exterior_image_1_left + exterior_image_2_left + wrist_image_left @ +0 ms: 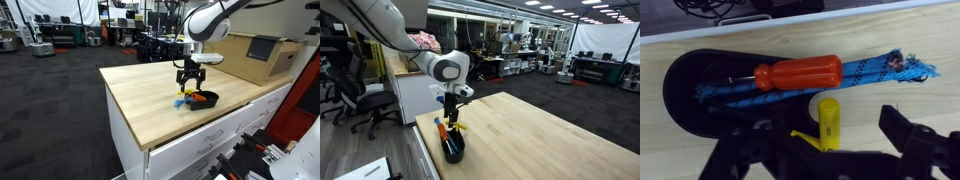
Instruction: Put the yellow and black object on the counter
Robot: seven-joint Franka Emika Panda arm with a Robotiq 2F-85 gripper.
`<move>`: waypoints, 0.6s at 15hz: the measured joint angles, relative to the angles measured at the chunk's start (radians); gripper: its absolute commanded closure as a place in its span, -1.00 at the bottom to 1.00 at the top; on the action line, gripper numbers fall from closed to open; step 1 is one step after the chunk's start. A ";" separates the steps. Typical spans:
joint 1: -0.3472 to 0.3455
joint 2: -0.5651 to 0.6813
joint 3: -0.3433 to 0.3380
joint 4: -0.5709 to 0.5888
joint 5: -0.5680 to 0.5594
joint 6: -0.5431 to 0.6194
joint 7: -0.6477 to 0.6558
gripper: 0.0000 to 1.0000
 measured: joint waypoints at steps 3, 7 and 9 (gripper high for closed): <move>0.000 0.016 -0.002 0.011 0.000 -0.013 0.000 0.10; 0.000 0.022 -0.003 0.019 0.000 -0.032 0.000 0.65; 0.000 0.024 -0.003 0.024 0.000 -0.040 0.000 0.94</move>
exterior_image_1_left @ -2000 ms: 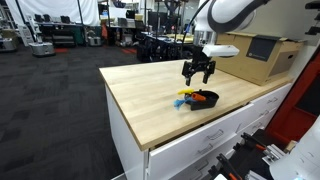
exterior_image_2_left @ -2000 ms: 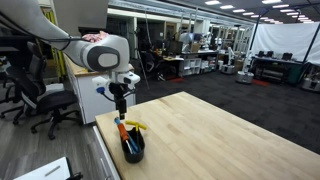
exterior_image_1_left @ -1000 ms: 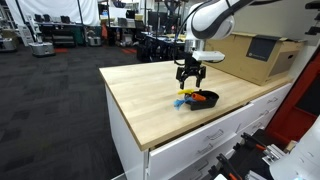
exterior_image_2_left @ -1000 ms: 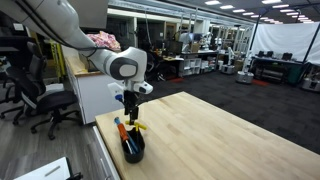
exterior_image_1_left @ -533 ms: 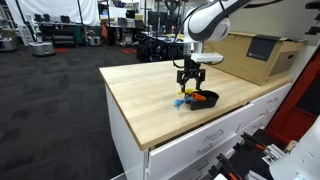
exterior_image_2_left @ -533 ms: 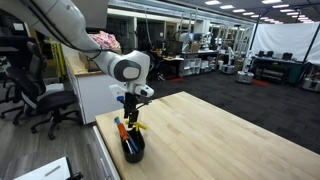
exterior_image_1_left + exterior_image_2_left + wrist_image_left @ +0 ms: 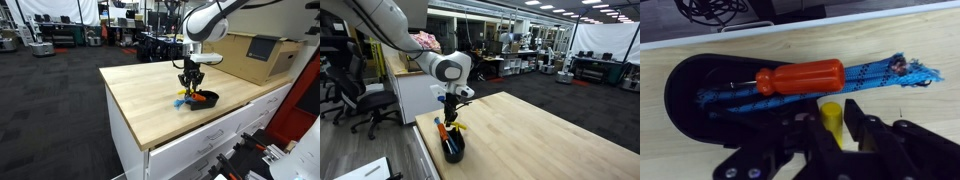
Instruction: Put the yellow and black object on the counter
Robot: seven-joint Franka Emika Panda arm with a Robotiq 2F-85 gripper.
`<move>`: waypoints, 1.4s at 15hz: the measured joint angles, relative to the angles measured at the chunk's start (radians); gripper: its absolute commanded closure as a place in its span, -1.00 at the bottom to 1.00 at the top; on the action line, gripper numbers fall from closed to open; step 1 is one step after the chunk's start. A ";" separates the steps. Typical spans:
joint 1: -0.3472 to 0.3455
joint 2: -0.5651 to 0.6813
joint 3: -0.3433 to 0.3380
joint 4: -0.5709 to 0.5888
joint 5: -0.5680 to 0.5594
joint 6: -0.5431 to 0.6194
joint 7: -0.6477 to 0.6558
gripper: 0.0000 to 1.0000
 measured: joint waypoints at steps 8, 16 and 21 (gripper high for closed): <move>0.001 0.006 0.000 0.014 0.008 -0.018 0.002 0.89; 0.011 -0.074 0.006 0.023 0.069 -0.018 0.000 0.89; 0.022 -0.147 0.018 0.045 0.103 -0.005 0.005 0.89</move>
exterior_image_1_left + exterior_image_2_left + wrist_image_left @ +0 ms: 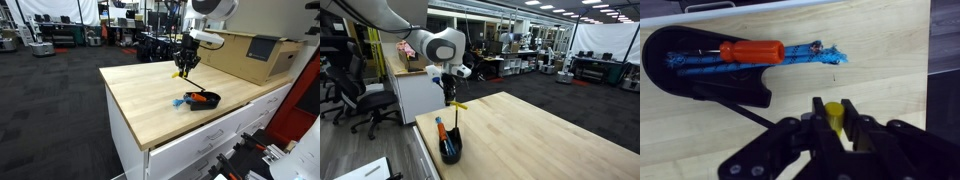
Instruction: Put the yellow and black object on the counter
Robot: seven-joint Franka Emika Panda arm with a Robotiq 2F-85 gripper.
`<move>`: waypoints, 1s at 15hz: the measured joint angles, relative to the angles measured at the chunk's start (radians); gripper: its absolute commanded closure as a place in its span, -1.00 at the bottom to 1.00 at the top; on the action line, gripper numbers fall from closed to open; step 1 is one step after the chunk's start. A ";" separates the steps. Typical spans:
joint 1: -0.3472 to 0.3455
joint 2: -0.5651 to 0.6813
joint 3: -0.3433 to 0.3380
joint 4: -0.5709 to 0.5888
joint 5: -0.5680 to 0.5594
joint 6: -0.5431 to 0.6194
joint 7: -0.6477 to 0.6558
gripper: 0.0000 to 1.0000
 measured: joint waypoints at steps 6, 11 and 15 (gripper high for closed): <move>0.001 0.012 0.024 0.047 -0.286 0.065 0.079 0.89; 0.001 0.143 0.027 0.112 -0.449 0.134 0.161 0.89; 0.019 0.297 0.020 0.232 -0.470 0.127 0.242 0.89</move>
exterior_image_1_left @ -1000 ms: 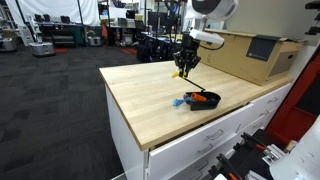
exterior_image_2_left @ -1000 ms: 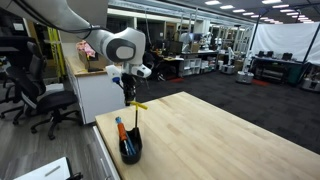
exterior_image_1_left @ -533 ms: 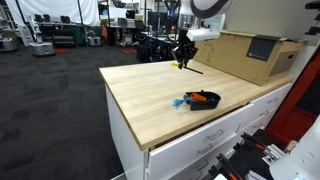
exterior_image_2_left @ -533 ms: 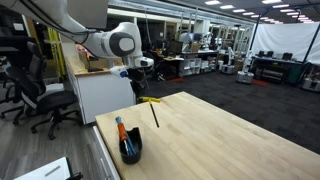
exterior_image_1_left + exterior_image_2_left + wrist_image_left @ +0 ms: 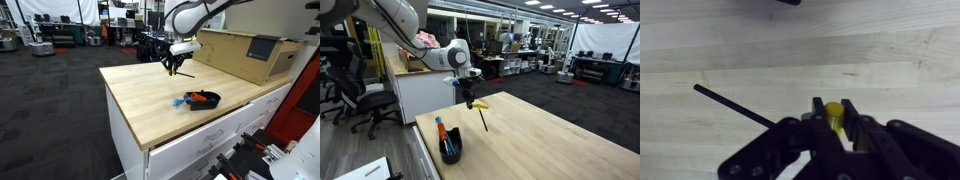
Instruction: Put the yellow and black object on the counter
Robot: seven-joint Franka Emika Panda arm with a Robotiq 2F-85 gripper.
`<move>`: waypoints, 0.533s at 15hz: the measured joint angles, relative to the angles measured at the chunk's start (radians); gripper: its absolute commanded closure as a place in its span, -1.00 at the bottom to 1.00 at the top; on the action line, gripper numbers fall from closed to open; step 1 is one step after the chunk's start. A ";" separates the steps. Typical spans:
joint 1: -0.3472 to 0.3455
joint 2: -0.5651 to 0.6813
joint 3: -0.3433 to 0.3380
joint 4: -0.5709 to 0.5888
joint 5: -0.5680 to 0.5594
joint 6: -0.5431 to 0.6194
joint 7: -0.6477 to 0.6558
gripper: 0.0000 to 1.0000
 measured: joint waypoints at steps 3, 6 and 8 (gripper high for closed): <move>0.042 0.112 -0.028 0.095 -0.038 -0.009 0.084 0.89; 0.089 0.208 -0.064 0.184 -0.063 -0.045 0.146 0.89; 0.114 0.260 -0.083 0.238 -0.065 -0.086 0.169 0.06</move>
